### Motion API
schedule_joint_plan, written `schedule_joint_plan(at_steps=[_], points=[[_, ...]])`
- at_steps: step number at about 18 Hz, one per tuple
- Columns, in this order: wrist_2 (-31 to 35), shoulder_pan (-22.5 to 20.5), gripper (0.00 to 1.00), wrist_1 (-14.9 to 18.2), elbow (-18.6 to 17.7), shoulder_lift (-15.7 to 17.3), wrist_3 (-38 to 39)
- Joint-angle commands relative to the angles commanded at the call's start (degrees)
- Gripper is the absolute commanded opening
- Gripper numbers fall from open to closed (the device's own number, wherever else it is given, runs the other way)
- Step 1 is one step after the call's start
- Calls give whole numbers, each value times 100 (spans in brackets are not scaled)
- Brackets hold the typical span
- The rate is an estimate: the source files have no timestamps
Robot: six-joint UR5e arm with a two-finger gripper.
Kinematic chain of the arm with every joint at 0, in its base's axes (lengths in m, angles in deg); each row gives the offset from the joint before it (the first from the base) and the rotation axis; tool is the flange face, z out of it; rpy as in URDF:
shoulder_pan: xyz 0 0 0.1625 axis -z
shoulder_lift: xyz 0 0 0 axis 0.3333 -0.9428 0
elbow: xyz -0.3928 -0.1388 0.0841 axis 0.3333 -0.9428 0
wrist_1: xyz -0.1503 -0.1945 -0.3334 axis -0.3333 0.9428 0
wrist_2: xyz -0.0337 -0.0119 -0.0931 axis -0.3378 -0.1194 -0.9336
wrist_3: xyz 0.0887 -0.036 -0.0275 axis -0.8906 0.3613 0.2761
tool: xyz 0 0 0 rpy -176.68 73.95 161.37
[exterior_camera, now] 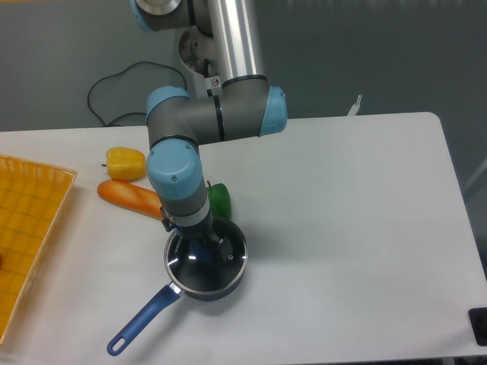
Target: Open the lid
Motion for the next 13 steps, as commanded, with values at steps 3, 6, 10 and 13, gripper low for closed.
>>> schedule_joint_plan(at_steps=[3, 6, 10, 13], points=[[0, 0, 100, 0, -9, 0, -9], [0, -9, 100, 0, -9, 0, -18], [0, 0, 100, 9, -26, 0, -131], [0, -9, 100, 0, -44, 9, -211]])
